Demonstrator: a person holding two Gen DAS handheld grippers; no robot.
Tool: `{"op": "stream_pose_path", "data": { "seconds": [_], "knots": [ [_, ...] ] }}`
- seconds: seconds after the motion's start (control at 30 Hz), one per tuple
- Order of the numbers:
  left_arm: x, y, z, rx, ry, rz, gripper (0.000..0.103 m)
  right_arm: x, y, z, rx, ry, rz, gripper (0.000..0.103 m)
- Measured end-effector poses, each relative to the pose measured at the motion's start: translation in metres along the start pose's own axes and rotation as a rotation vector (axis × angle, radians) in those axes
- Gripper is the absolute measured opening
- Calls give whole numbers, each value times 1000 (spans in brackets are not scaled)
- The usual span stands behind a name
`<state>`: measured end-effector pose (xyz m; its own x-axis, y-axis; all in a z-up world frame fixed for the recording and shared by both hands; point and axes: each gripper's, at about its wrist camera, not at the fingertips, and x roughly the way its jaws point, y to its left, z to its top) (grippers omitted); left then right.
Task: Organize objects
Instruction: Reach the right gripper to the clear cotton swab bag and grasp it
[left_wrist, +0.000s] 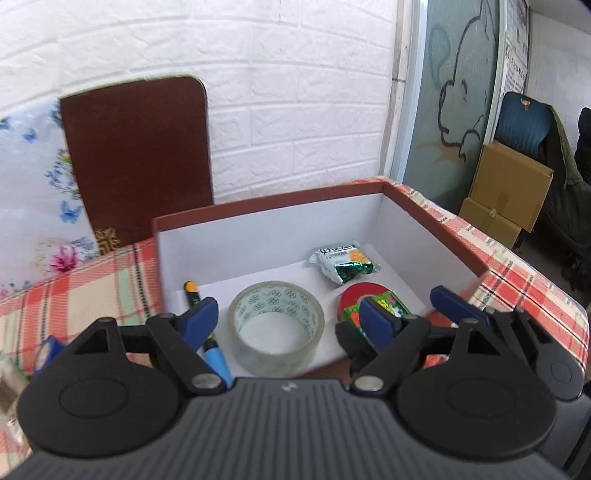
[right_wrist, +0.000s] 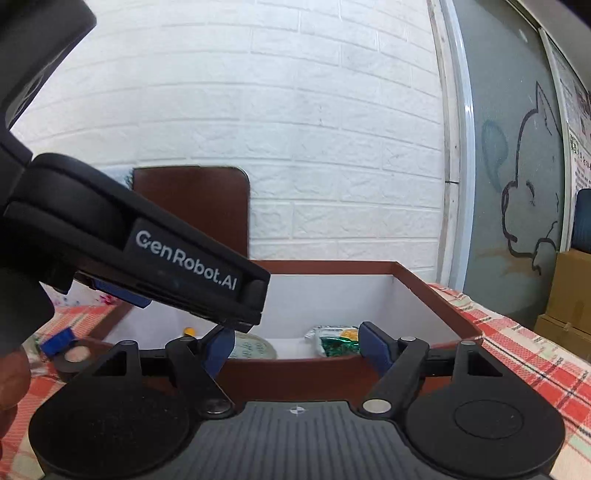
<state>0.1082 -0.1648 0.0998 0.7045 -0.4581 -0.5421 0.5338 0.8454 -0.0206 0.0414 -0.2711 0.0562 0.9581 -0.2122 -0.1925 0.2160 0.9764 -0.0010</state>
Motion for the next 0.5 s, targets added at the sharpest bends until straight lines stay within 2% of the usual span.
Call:
{"op": "stream_pose_path", "data": {
  "seconds": [0.1, 0.23, 0.37, 0.5],
  "knots": [
    [-15, 2, -9, -3, -9, 23, 85, -24, 13, -10, 8, 10, 30, 73],
    [-33, 11, -31, -24, -1, 53, 85, -26, 25, -24, 11, 105, 99, 74],
    [-33, 27, -59, -23, 67, 148, 85, -26, 42, -43, 23, 251, 167, 74],
    [-30, 54, -84, -65, 135, 243, 85, -35, 64, -50, -25, 278, 206, 74]
  ]
}}
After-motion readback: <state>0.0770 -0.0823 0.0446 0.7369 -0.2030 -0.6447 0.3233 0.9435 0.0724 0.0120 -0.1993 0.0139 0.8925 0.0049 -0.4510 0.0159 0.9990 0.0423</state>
